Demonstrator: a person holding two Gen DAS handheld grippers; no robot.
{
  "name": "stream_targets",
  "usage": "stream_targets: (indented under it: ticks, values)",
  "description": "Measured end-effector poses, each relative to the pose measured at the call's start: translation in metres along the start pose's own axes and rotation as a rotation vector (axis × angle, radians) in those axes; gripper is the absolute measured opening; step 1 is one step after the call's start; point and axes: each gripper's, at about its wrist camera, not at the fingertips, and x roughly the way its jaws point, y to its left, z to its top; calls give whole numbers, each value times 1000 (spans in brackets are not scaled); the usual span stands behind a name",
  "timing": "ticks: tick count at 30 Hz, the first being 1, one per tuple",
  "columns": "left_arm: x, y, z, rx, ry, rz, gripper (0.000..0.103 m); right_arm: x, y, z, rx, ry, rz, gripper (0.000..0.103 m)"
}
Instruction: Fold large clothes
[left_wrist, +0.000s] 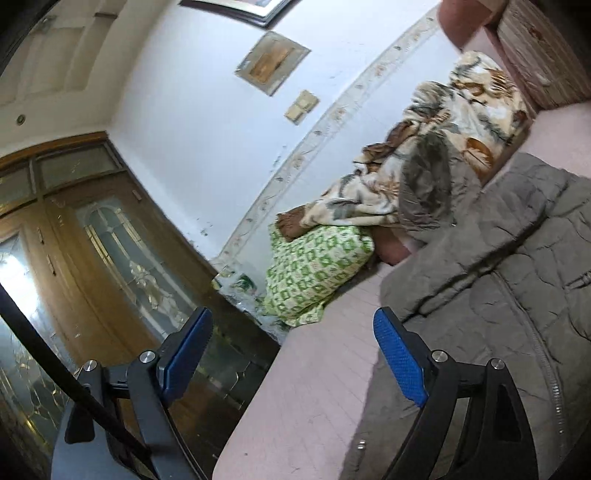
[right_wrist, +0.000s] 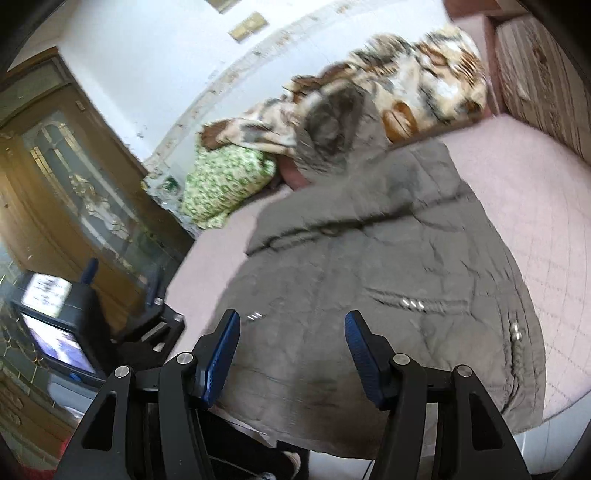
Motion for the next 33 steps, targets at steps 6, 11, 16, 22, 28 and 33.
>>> stream_targets:
  ticks: [6,11,16,22,28,33]
  values:
    - [11,68,2,-134,37,28,88,-22,63,24,-79,-48,79,64]
    - [12,147,3,-269,33,93,90,-53,135,49,-185,-110,156,64]
    - [3,216,10,-358,-10,184,91,-94,203,73,-285,-196,248,74]
    - [-25,279,20,-471,-74,206,96,-142,268,92,-381,-288,371,78]
    - [-30,272,18,-519,-53,35,97,-141,265,73,-430,-314,316,82]
    - [-14,225,11,-512,29,-149,97,-112,223,60,-383,-269,237,82]
